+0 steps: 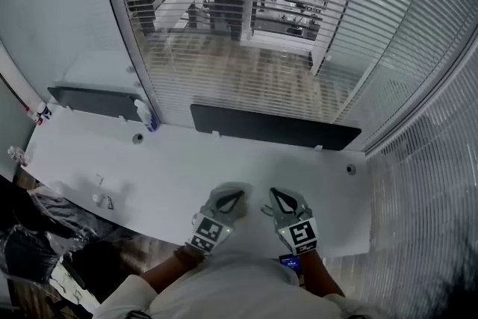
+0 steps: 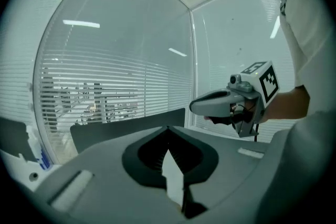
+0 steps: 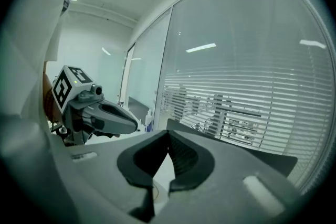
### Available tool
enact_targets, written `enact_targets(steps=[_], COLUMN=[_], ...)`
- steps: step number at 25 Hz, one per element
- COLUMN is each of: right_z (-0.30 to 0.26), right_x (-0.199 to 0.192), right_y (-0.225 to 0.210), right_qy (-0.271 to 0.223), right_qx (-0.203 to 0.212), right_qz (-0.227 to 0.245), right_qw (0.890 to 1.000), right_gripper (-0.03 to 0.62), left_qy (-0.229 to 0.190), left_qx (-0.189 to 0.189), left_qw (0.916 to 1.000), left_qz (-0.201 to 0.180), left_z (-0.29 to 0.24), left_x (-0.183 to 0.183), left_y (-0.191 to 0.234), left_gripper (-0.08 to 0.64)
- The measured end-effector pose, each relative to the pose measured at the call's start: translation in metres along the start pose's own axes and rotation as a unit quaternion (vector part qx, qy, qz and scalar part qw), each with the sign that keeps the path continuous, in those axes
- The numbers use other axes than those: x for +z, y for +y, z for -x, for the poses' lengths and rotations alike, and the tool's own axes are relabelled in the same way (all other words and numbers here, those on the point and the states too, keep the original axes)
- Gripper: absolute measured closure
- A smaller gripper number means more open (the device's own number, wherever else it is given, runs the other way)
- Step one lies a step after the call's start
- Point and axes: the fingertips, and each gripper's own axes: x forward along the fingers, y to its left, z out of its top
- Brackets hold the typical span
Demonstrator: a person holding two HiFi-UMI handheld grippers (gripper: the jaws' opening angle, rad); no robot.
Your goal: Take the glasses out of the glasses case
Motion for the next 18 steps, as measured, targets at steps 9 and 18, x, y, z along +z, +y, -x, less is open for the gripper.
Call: enact_targets(steps=[9,18], right_z=[0.021,0.022], right_x=[0.054,0.08], right_y=[0.022,0.037], right_qy=[-0.086,-0.1], right_qx=[-0.002,0.021], right_qz=[-0.088,-0.135], right_qw=[0.992,0.986], right_gripper=[0.591,0.591], left_qy=[-0.084,-0.116], left_qx=[0.015,-0.001], left_qw=[0.9962,0.9923], left_qz=[0.02,0.043], left_z=[0.023,0.034], left_x=[0.067,0.094], left_y=[-0.003,-0.012], left_gripper=[0.557,0.557])
